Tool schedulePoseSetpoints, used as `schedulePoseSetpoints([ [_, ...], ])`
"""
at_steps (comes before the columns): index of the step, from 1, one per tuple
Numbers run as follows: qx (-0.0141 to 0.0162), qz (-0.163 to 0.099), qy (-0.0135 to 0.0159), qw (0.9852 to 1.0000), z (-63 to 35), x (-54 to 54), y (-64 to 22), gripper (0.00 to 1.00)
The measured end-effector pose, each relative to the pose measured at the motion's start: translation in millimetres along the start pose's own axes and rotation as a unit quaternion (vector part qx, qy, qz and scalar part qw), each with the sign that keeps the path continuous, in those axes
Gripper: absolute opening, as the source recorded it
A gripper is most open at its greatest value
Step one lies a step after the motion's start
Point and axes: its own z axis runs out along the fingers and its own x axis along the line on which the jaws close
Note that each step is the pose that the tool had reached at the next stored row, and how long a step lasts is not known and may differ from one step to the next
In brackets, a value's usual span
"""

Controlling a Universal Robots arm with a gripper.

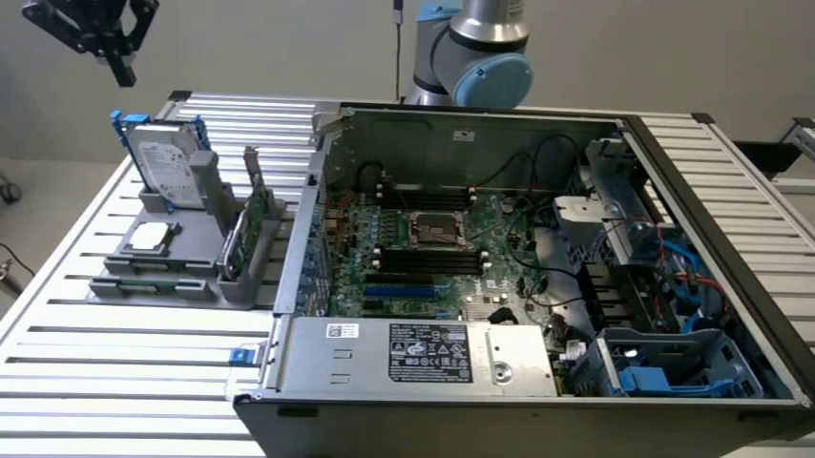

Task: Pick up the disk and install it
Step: 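Pick up the disk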

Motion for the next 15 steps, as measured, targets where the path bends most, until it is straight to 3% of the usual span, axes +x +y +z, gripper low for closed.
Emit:
schedulePoseSetpoints([
  [3, -0.0002, -0.028, -0.0009, 0.9996, 0.3, 0.0, 0.0, 0.11],
  [7, -0.0004, -0.063, -0.0021, 0.998, 0.8, 0.0, 0.0, 0.11],
  [11, -0.0007, -0.1, -0.0033, 0.995, 1.8, 0.0, 0.0, 0.11],
  [15, -0.0009, -0.136, -0.0044, 0.9907, 4.4, 0.0, 0.1, 0.11],
])
